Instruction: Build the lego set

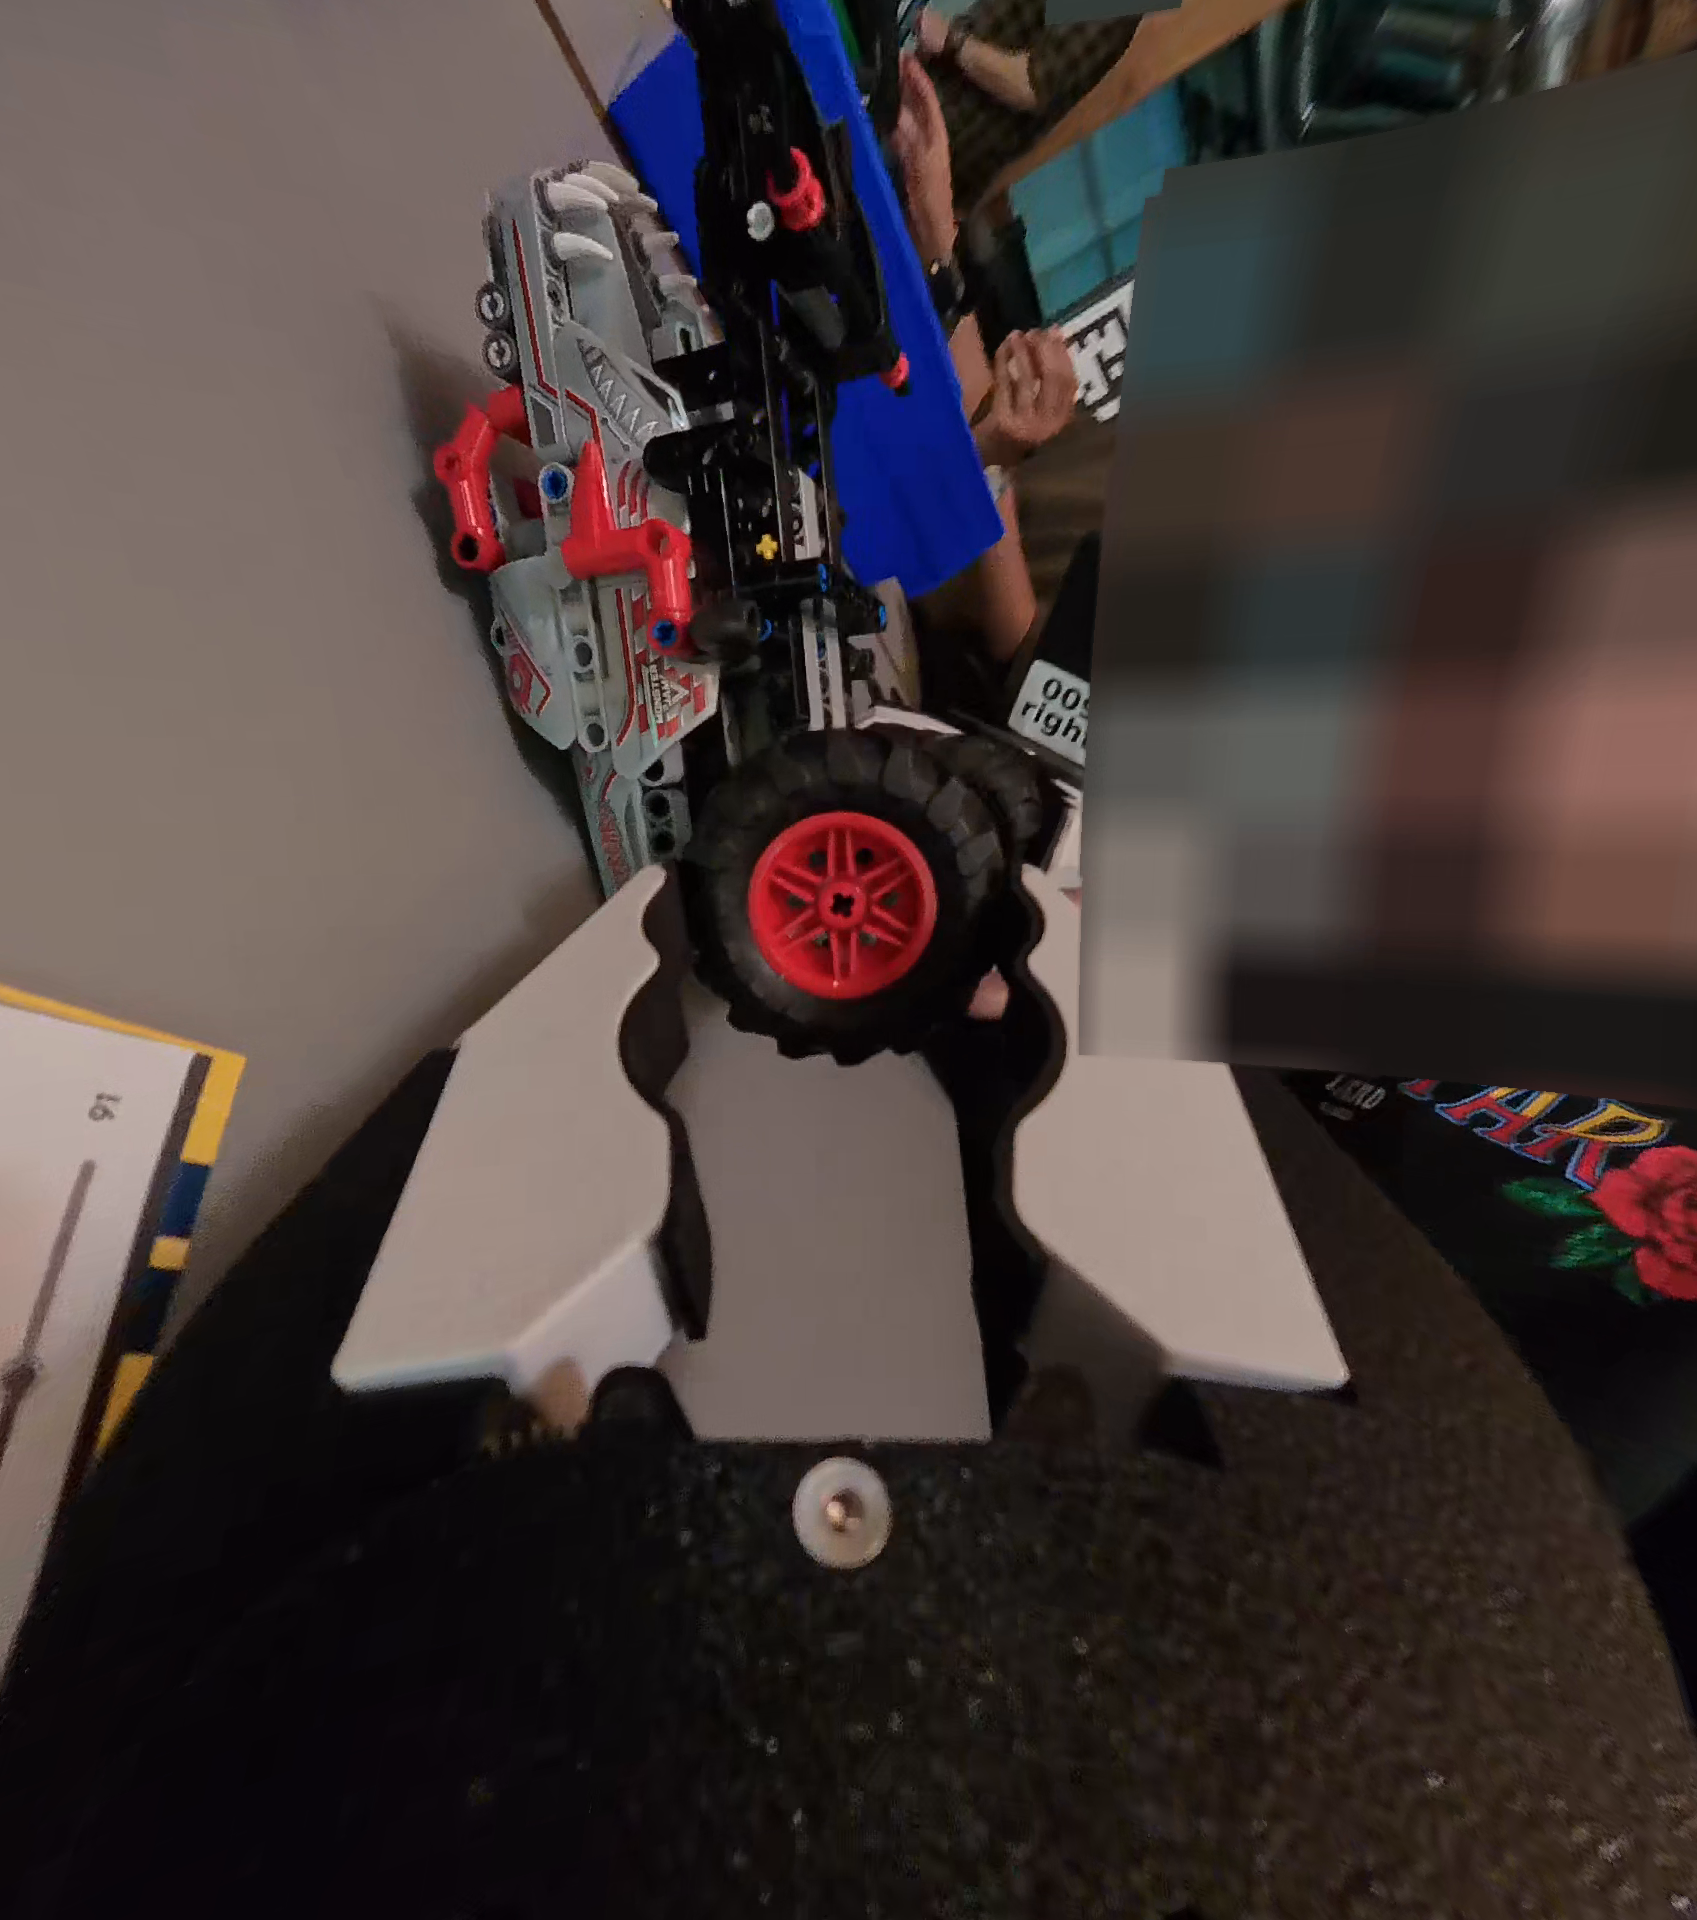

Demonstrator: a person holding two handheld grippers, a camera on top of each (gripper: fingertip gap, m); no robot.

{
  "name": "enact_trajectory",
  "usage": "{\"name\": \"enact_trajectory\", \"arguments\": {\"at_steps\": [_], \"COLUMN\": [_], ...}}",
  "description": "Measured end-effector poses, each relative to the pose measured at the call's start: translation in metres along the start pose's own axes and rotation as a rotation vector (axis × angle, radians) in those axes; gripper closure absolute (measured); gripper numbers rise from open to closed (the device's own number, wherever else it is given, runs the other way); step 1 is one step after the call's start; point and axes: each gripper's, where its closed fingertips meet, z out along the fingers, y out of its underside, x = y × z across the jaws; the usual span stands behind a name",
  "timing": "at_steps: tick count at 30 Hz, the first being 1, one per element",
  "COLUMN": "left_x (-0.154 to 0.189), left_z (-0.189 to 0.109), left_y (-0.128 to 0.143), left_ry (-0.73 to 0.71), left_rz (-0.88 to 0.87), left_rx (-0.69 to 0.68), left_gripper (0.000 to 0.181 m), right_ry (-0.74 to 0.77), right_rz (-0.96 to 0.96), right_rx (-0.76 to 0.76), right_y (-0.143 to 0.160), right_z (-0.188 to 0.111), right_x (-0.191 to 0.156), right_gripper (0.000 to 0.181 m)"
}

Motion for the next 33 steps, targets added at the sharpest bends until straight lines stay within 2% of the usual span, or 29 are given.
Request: {"name": "enact_trajectory", "arguments": {"at_steps": [1, 7, 11, 15, 21, 23, 25, 29, 31, 33], "left_x": [0.000, -0.001, -0.001, 0.000, 0.001, 0.001, 0.002, 0.004, 0.005, 0.007], "left_z": [0.000, 0.000, 0.001, -0.001, 0.001, 0.001, 0.003, 0.009, 0.007, 0.005], "left_y": [0.001, 0.005, 0.005, 0.009, 0.010, 0.011, 0.012, -0.002, -0.007, -0.004], "left_ry": [-0.014, -0.065, -0.020, -0.058, -0.015, 0.001, 0.031, 0.065, 0.060, 0.072], "left_rz": [0.018, 0.222, 0.208, 0.580, 0.782, 0.779, 0.690, 0.361, 0.302, 0.275], "left_rx": [-0.019, -0.088, -0.075, -0.094, -0.171, -0.186, -0.182, 0.003, 0.095, 0.122], "left_gripper": [0.124, 0.123, 0.123, 0.124, 0.123, 0.123, 0.123, 0.124, 0.124, 0.124], "right_ry": [0.000, -0.005, -0.010, -0.040, -0.046, -0.052, -0.052, -0.027, -0.025, -0.031], "right_rz": [0.001, 0.010, 0.021, 0.040, 0.054, 0.068, 0.081, 0.098, 0.088, 0.090], "right_rx": [0.001, 0.004, 0.008, -0.005, -0.004, -0.002, 0.006, 0.036, 0.023, 0.016], "right_y": [0.000, -0.001, -0.001, 0.001, 0.000, 0.000, -0.001, -0.005, -0.003, -0.001], "right_z": [0.000, 0.000, -0.001, -0.001, -0.002, -0.003, -0.003, -0.005, -0.003, -0.003], "right_x": [0.000, -0.001, -0.001, -0.004, -0.004, -0.004, -0.003, 0.002, 0.001, 0.000], "right_gripper": [0.126, 0.126, 0.126, 0.125, 0.125, 0.125, 0.125, 0.126, 0.125, 0.125]}}
